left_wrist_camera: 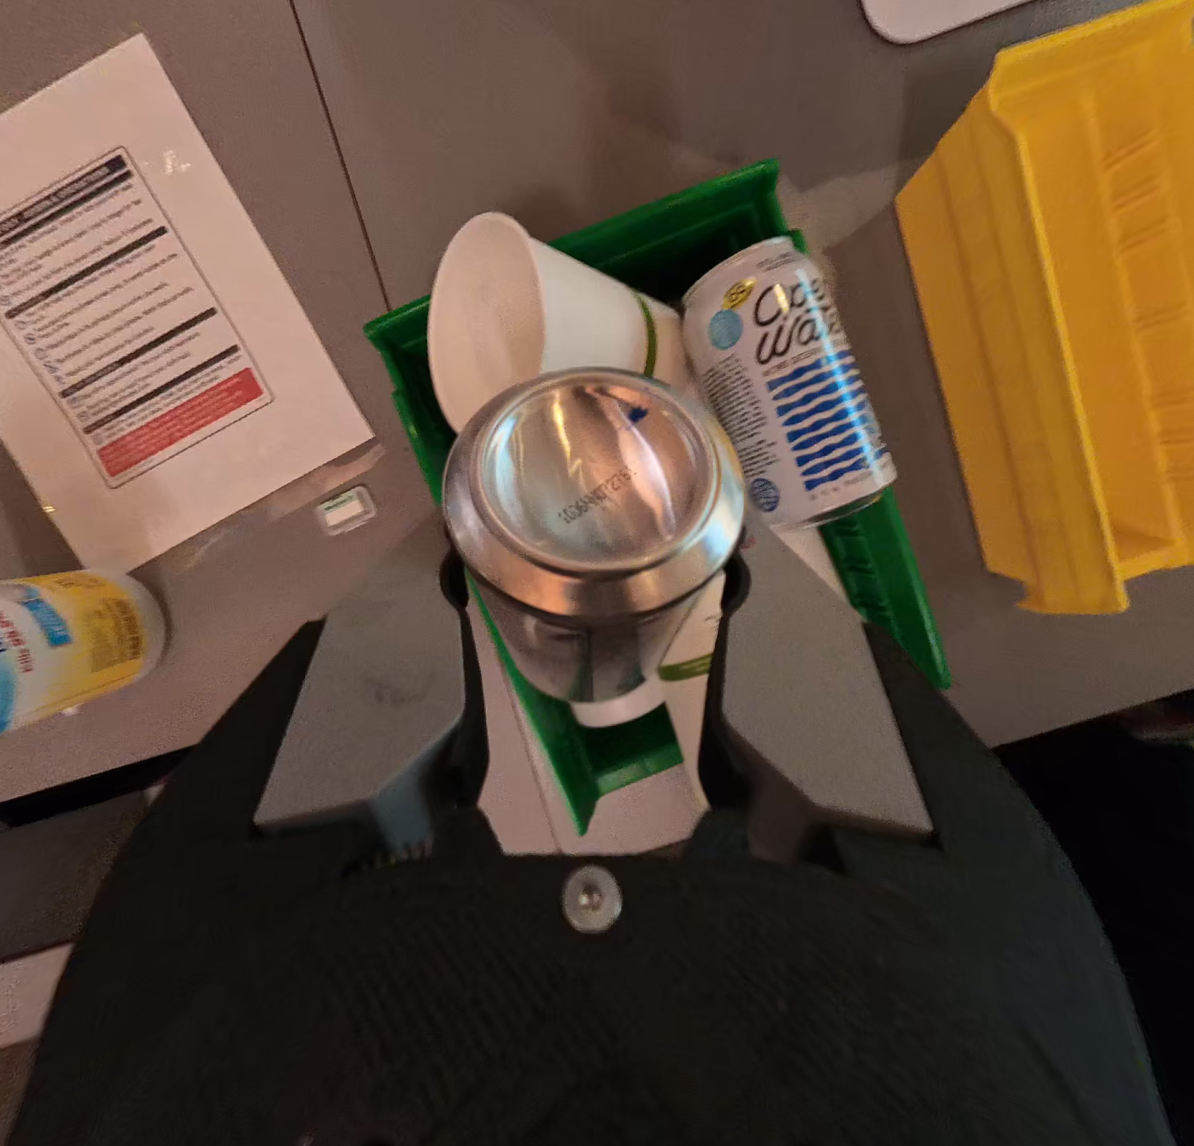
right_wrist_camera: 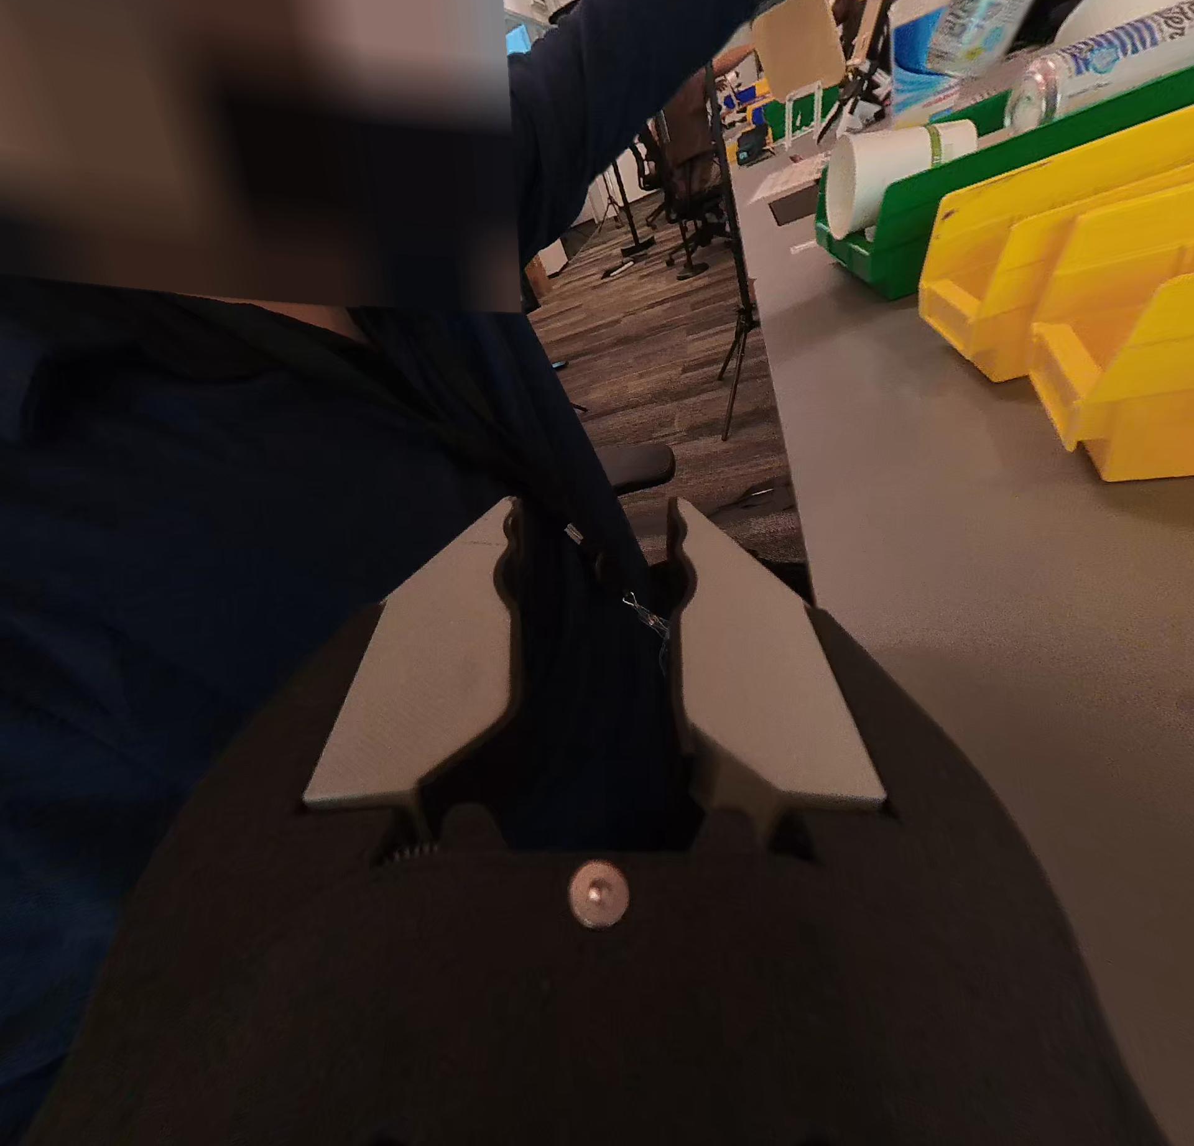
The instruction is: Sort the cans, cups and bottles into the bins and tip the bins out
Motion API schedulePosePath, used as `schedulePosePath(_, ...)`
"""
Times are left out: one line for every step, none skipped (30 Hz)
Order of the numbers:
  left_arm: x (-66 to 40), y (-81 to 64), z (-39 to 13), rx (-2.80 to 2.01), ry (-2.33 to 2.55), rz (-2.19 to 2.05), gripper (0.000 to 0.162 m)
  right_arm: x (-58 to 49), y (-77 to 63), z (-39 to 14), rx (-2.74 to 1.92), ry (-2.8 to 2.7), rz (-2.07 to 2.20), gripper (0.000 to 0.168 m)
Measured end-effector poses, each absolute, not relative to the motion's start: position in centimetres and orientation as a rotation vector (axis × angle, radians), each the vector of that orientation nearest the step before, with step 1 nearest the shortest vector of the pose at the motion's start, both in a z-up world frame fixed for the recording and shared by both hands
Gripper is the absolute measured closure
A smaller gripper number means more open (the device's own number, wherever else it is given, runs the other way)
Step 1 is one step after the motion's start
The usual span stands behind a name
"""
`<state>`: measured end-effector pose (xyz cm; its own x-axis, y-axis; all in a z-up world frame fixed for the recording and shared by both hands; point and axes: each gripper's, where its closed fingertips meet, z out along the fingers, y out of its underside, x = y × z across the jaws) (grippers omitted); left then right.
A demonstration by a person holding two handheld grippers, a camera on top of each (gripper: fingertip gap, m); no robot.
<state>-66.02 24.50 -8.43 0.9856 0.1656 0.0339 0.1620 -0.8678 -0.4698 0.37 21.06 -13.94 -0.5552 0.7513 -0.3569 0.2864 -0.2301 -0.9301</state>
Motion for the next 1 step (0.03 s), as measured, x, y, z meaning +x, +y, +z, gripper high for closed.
schedulePosePath(-65.52,25.04,-8.68,-2.604,-0.244,0.002,0.085,0.88,20.60,-14.00,-1.212,-1.676,1.848,0.125)
